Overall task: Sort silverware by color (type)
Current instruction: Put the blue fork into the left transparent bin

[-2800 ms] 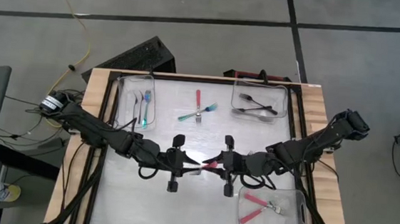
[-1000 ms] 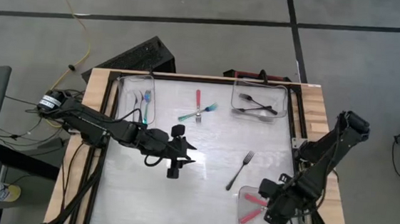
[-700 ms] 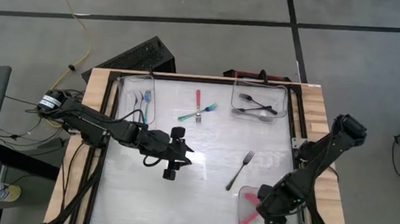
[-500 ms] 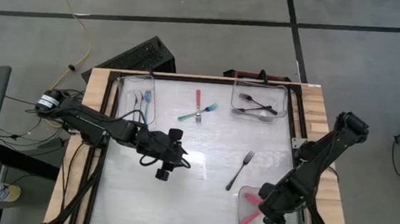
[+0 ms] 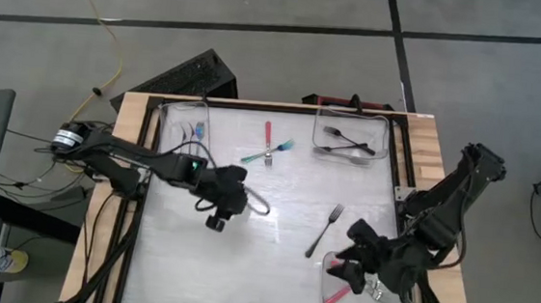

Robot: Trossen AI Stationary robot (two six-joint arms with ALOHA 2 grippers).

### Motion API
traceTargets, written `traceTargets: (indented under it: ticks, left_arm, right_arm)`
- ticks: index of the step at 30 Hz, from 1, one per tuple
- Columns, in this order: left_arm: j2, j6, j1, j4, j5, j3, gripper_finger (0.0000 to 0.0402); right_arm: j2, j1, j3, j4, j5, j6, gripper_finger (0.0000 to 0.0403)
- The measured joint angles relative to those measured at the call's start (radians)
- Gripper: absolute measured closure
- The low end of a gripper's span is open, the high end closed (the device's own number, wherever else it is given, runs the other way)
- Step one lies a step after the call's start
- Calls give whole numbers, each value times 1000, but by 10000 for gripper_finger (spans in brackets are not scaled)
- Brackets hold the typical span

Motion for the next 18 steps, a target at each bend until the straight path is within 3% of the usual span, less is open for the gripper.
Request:
traceTargets:
  ticks: [8, 13, 18]
  left_arm:
    - [95, 64, 263, 64, -7, 11, 212]
    - [238, 67, 442, 68, 44, 103, 212]
    - [381, 56, 508, 138, 48, 188, 212]
  right_arm:
    - [-65, -105, 0, 1, 50, -318, 88]
    - [-175, -217, 0, -49, -15, -555, 88]
    - [-311, -353, 0, -151, -97, -750, 88]
